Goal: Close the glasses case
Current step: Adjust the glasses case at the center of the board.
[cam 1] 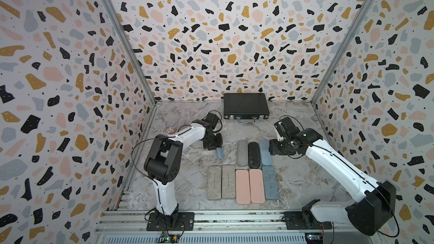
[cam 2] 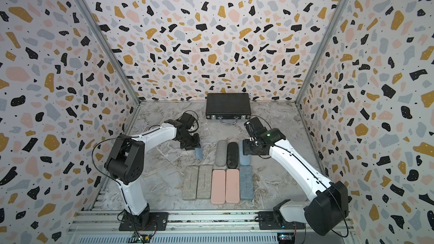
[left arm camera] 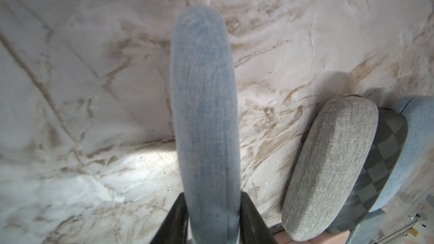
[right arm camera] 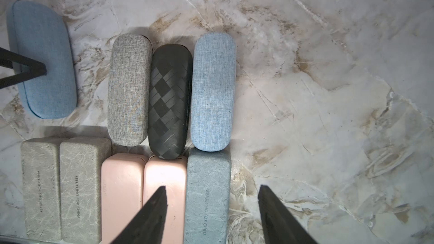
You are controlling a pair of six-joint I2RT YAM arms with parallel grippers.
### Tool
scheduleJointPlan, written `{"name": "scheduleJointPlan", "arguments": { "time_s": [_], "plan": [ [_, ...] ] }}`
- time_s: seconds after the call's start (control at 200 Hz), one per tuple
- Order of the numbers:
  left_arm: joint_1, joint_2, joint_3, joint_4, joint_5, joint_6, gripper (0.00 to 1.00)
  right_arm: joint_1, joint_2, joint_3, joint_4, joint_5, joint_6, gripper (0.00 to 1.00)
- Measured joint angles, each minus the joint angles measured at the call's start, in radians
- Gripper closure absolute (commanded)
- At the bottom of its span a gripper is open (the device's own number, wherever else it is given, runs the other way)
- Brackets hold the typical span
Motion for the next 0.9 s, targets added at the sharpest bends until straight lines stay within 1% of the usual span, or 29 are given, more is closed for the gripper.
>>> {"name": "scheduleJointPlan", "arguments": {
  "time_s": [0.11, 0.235, 0.42, 0.536, 0.611, 0.756, 0.896],
  "plan": [
    [0.012, -0.043, -0.066, 0.046, 0.019, -0.006, 0.64, 0.000, 0.005, 0.000, 0.000, -0.010, 0.005, 0.36],
    [0.047, -0.097, -0.159, 0.124, 0.086, -0.021, 0.64, 0.000, 0.013, 0.000, 0.000, -0.018, 0.010, 0.36],
    [0.114, -0.161, -0.316, 0.313, 0.237, -0.056, 0.63, 0.000, 0.014, 0.000, 0.000, -0.026, 0.018, 0.36],
    [0.146, -0.175, -0.392, 0.441, 0.323, -0.082, 0.62, 0.000, 0.014, 0.000, 0.000, -0.032, 0.025, 0.37],
    [0.150, -0.172, -0.413, 0.512, 0.375, -0.102, 0.60, 0.000, 0.015, 0.000, 0.000, -0.035, 0.029, 0.37],
    [0.150, -0.150, -0.411, 0.671, 0.470, -0.148, 0.53, 0.000, 0.017, 0.000, 0.000, -0.038, 0.036, 0.37],
    [0.150, -0.073, -0.380, 0.756, 0.518, -0.180, 0.52, 0.000, 0.020, 0.000, -0.001, -0.039, 0.040, 0.36]
  ]
}}
